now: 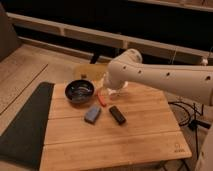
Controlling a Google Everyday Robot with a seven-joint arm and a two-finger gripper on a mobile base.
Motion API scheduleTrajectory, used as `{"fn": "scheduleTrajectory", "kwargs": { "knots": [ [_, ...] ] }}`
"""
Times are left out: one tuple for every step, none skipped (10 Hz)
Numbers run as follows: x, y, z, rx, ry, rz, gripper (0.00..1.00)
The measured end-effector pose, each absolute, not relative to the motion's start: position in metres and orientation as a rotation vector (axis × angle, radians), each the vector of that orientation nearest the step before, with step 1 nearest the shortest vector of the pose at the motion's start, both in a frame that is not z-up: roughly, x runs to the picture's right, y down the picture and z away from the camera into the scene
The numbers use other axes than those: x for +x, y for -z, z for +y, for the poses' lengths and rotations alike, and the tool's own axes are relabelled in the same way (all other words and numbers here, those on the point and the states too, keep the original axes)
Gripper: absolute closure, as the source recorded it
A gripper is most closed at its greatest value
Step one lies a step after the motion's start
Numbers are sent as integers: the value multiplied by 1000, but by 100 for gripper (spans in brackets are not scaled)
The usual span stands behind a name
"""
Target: Drag the pepper across the table
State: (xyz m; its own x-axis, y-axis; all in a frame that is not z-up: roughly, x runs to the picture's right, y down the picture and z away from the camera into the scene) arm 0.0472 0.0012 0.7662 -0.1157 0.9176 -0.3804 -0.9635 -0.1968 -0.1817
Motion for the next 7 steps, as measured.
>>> {"fn": "scheduleTrajectory", "kwargs": {
  "knots": [
    [58, -782, 3, -507, -1725, 143, 35],
    [67, -798, 10, -538, -1731, 181, 35],
    [71, -808, 17, -561, -1724, 219, 35],
    [76, -820, 31, -597, -1693, 297, 35],
    [77, -825, 39, -611, -1672, 340, 35],
    [80, -829, 45, -623, -1655, 379, 35],
    [82, -829, 47, -626, -1651, 392, 35]
  ]
}}
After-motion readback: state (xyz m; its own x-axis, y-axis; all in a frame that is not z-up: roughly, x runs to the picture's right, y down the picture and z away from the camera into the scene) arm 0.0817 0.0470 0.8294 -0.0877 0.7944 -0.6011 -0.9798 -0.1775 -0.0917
